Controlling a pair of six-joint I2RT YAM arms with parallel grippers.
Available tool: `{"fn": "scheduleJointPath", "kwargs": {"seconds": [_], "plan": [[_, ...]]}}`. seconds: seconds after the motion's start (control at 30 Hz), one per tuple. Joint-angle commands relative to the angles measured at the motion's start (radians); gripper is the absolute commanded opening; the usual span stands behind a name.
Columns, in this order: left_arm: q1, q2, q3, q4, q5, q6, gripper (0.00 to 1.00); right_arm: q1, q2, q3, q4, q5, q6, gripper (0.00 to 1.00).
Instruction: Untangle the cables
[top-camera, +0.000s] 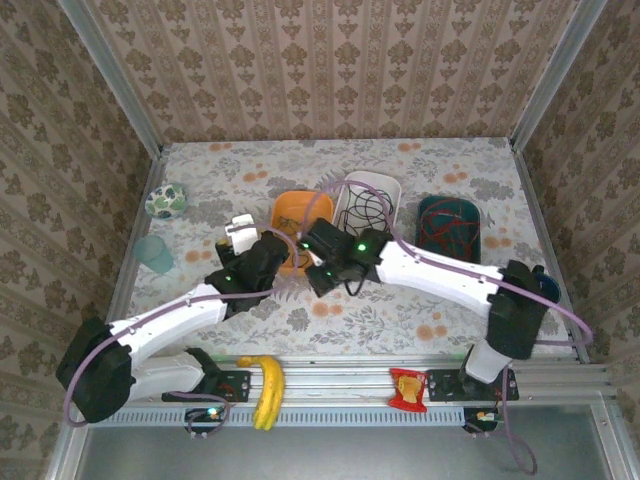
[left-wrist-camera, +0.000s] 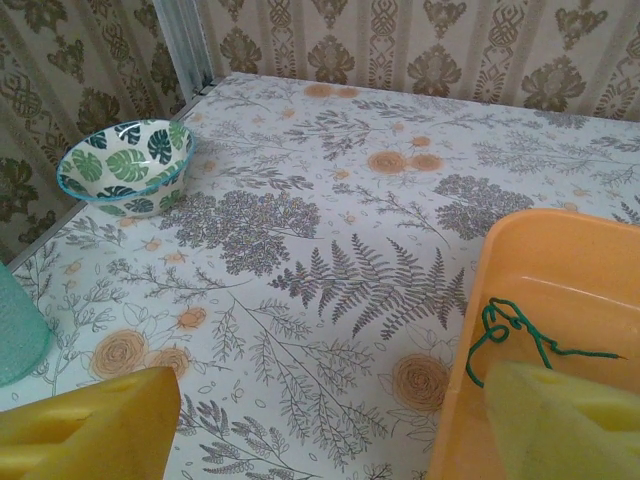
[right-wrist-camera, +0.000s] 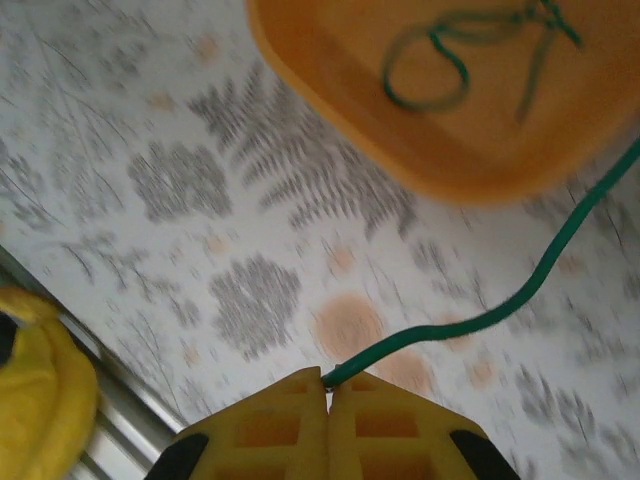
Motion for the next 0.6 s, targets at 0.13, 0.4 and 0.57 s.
{"fn": "scheduleJointPath", "kwargs": {"seconds": [0.13,0.4,0.57], "plan": [[0.021,-0.042,-0.022,-0.098,-0.035,-0.09,0.8,-0.023,0.257,0.243,0.018,-0.079,-0.102,0.03],[0.035,-0.107,-0.053,-0.144,-0.036,-0.087,0.8,-0.109,0.351,0.303,0.07,-0.069,-0.013,0.34],[0.049,-0.191,-0.105,-0.178,-0.029,-0.115,0.8,-0.139,0.227,0.144,0.236,-0.041,0.064,0.63]]}}
